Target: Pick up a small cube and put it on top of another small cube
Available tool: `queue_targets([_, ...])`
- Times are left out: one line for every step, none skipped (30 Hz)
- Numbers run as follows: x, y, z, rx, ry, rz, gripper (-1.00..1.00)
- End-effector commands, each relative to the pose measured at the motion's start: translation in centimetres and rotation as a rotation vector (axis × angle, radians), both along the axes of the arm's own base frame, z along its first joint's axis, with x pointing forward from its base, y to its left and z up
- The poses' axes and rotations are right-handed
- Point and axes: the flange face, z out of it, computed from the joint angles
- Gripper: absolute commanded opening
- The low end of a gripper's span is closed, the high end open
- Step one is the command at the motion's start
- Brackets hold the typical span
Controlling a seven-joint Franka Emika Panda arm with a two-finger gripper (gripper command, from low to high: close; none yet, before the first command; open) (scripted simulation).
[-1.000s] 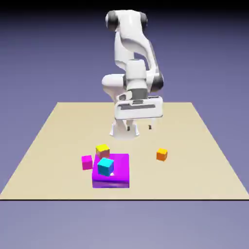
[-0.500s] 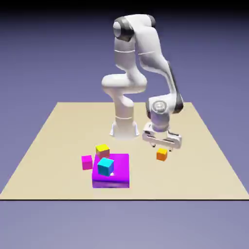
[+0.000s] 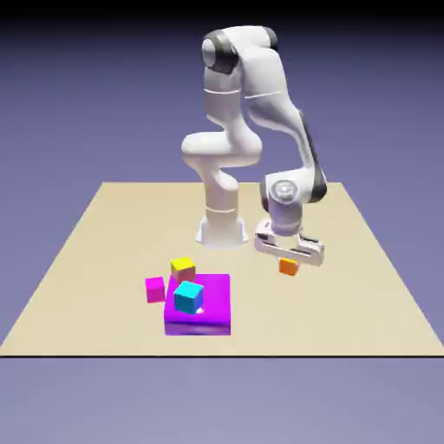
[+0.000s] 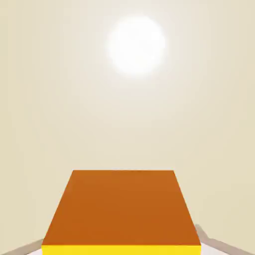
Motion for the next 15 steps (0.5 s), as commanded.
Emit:
queue_targets([0.0, 0.0, 0.0, 0.0, 0.0, 0.0, -1.0])
queue_targets([1.8, -0.6, 0.6, 0.012, 0.004, -0.027, -1.0])
queue_targets([3.7, -1.3, 1.3, 0.023, 0.007, -0.054, -1.0])
queue_targets([5.5, -2.3, 2.0, 0.032, 0.008, -0.082, -1.0])
queue_targets([7.3, -3.4, 2.7, 0.04, 0.009, -0.109, -1.0])
queue_targets([9.0, -4.7, 3.4, 0.046, 0.009, -0.136, -1.0])
queue_targets([10.6, -6.2, 4.2, 0.051, 0.008, -0.164, -1.0])
queue_targets([12.2, -7.9, 5.0, 0.054, 0.007, -0.192, -1.0])
queue_targets([13.7, -9.7, 5.8, 0.055, 0.006, -0.22, -1.0])
queue_targets([15.0, -11.6, 6.6, 0.054, 0.005, -0.248, -1.0])
queue_targets([16.3, -13.7, 7.5, 0.052, 0.003, -0.277, -1.0])
queue_targets([17.4, -16.0, 8.3, 0.049, 0.002, -0.306, -1.0])
queue_targets([18.3, -18.3, 9.2, 0.043, 0.0, -0.336, -1.0])
queue_targets([19.1, -20.8, 10.1, 0.036, -0.001, -0.366, -1.0])
queue_targets([19.7, -23.4, 11.1, 0.028, -0.001, -0.397, -1.0])
